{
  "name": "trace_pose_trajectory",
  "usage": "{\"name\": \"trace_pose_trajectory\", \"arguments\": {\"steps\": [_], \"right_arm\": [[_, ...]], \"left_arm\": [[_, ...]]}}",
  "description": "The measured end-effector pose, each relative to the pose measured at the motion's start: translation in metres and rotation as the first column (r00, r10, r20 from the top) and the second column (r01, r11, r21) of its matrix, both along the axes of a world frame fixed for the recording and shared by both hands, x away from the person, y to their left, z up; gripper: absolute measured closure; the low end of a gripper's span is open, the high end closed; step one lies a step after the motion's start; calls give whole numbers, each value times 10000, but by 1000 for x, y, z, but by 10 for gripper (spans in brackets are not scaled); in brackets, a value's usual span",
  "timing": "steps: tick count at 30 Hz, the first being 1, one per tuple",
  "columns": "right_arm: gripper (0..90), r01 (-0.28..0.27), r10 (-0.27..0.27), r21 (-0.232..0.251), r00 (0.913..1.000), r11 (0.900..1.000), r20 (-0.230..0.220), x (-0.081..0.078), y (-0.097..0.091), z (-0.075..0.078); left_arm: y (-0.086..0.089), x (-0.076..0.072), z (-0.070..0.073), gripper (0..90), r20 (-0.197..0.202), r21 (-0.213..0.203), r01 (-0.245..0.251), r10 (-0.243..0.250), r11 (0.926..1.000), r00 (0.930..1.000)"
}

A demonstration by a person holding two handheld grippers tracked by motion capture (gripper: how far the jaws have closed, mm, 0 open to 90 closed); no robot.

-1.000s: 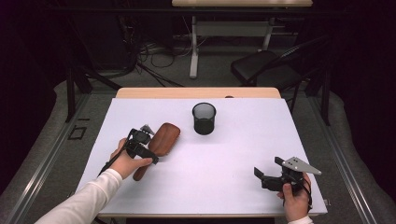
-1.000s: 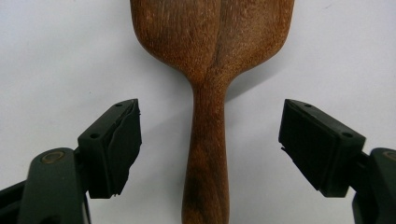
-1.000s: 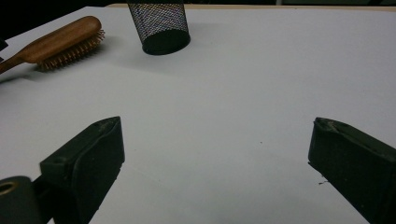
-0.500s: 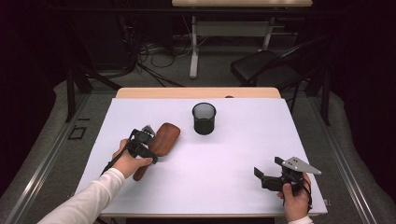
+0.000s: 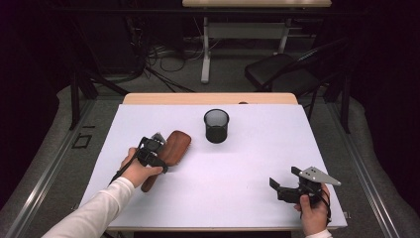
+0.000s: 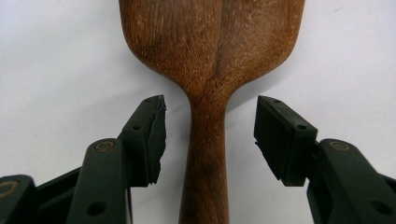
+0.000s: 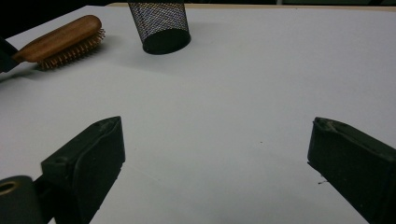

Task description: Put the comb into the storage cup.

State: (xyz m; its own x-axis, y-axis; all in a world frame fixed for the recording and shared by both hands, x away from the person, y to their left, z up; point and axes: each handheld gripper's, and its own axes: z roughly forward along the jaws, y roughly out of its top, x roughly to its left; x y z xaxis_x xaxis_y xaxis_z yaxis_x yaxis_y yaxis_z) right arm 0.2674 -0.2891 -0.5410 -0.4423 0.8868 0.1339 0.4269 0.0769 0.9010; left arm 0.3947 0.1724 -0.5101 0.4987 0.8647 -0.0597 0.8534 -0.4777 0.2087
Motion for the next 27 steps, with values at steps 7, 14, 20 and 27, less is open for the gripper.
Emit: {"name": "trace_pose_trajectory", "arguments": {"steps": [7, 14, 20, 27], "right_arm": [[38, 2, -2, -1, 10000, 10000, -9, 0, 0, 0], [38, -5, 5, 4, 10000, 10000, -35, 0, 0, 0], [39, 4, -5, -2, 10000, 10000, -34, 0, 0, 0], [40, -19, 20, 19, 10000, 10000, -67, 0, 0, 0]], "left_arm": [[-1, 2, 0, 490, -26, -196, -14, 14, 9998, 10000], [-3, 3, -5, 532, -116, -116, -79, 77, 9999, 9999], [-6, 3, -10, 591, -268, 65, -266, 268, 9996, 9993], [-5, 3, -12, 641, -208, 98, -315, 317, 9995, 9993]]}}
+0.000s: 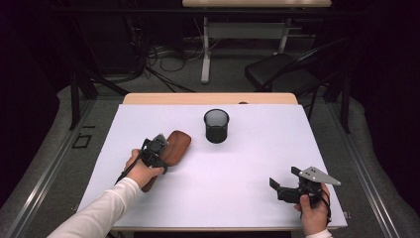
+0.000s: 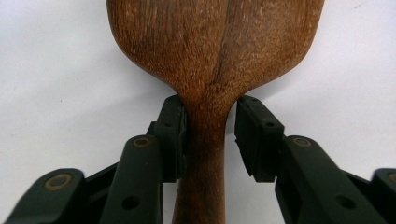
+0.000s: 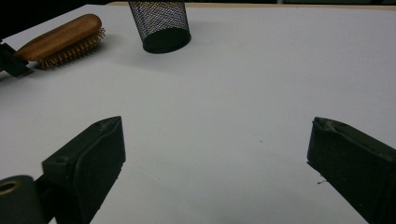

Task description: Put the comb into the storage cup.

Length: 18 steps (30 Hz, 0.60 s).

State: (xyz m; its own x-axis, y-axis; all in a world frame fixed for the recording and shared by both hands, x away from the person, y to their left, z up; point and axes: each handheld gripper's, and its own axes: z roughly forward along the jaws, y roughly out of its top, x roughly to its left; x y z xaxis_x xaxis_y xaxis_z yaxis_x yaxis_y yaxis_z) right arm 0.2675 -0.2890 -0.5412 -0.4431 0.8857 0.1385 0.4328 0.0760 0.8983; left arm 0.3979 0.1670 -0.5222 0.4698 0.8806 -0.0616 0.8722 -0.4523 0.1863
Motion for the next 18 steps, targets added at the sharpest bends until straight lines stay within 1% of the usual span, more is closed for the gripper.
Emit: {"name": "trace_pose_trajectory", "arguments": {"steps": [4, 7, 10, 18], "right_arm": [[41, -3, 3, -43, 10000, 10000, -15, 0, 0, 0], [41, -19, 18, -60, 10000, 10000, -41, 0, 0, 0], [42, -9, 8, -63, 10000, 10000, -32, 0, 0, 0], [43, -5, 5, -43, 10000, 10000, -15, 0, 0, 0]], "left_arm": [[0, 1, 0, 663, 34, 7, 74, -74, 10000, 10000], [0, 1, 0, 676, 90, 30, 75, -75, 10000, 9999], [0, 1, 0, 693, 61, 54, 37, -38, 10000, 10000], [0, 1, -2, 703, 42, 38, 11, -11, 10000, 10000]]}}
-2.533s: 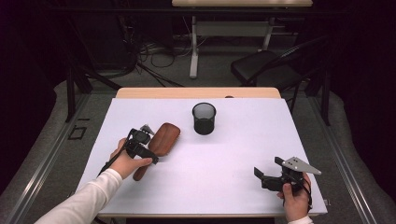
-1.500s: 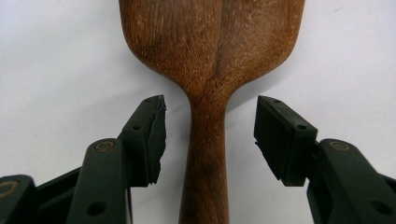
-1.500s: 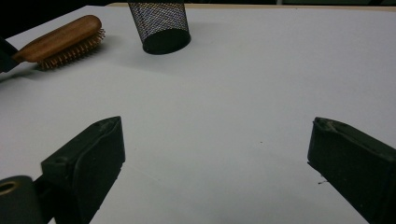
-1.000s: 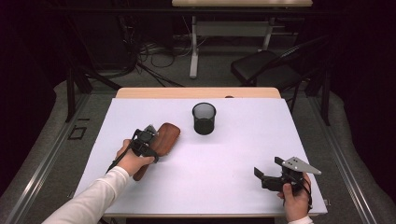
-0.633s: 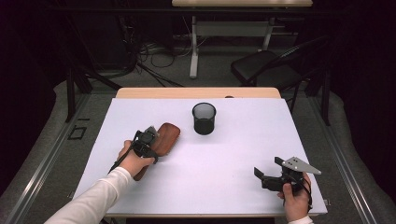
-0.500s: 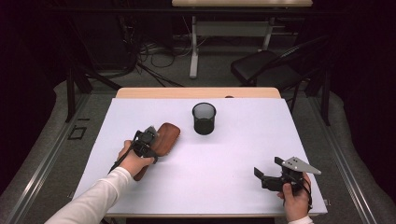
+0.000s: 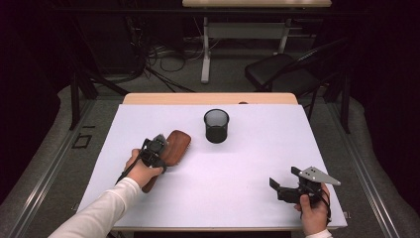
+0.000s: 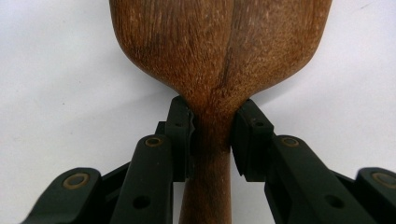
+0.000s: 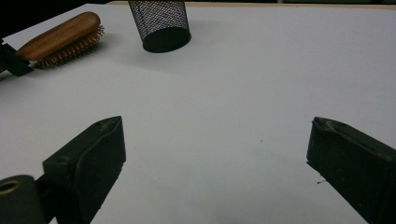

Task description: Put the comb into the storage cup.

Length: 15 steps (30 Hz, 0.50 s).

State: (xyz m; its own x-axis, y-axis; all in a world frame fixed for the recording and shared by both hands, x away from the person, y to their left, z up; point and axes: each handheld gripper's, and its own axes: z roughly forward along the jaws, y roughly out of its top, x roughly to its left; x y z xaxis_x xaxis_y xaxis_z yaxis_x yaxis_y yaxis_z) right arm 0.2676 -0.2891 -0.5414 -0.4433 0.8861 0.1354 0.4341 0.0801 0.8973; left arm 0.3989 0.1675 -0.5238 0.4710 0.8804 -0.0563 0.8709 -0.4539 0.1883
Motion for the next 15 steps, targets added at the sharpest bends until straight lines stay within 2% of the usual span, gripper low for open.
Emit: {"name": "trace_pose_trajectory", "arguments": {"steps": [15], "right_arm": [[44, -24, 24, -16, 10000, 10000, -3, 0, 0, 0]], "left_arm": [[2, -1, -2, 705, 92, -154, 41, -40, 9999, 10000]]}}
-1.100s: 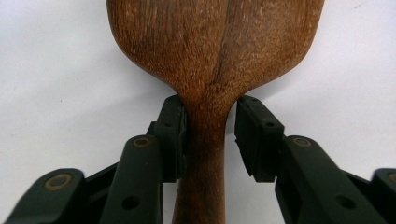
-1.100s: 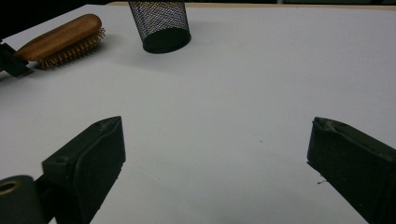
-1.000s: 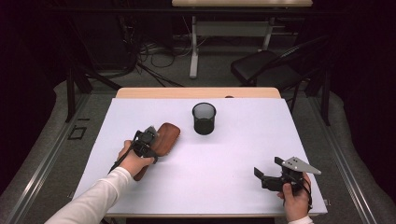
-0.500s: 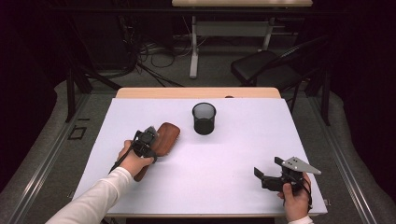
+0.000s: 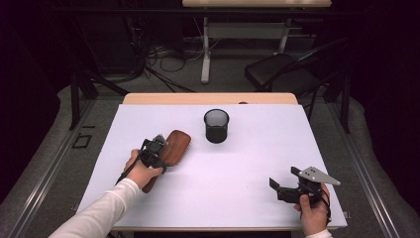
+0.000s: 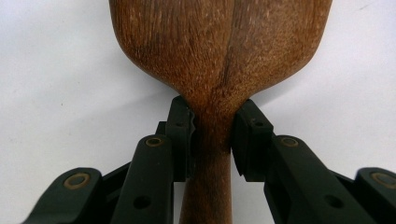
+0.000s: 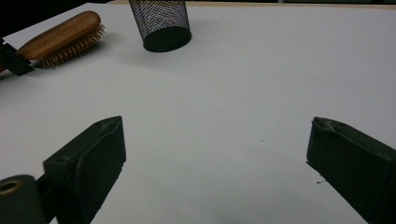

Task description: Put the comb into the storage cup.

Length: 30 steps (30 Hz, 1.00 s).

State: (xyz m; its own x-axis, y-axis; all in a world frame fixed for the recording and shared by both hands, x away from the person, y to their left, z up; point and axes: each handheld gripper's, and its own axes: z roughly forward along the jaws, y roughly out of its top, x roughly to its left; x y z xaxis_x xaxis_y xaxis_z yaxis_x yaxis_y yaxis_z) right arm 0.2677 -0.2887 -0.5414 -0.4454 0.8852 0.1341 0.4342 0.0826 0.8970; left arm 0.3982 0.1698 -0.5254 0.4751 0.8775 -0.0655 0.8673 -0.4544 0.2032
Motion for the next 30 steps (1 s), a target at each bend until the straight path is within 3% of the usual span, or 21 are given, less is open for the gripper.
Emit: {"name": "trace_pose_trajectory", "arguments": {"steps": [23, 30], "right_arm": [[44, -20, 20, -47, 10000, 10000, -42, 0, 0, 0], [44, -21, 21, -55, 10000, 10000, -39, 0, 0, 0]], "left_arm": [[-2, -1, 0, 715, 69, 138, 90, -91, 9999, 9999], [1, -2, 0, 719, 112, -43, 103, -103, 9999, 9999]]}}
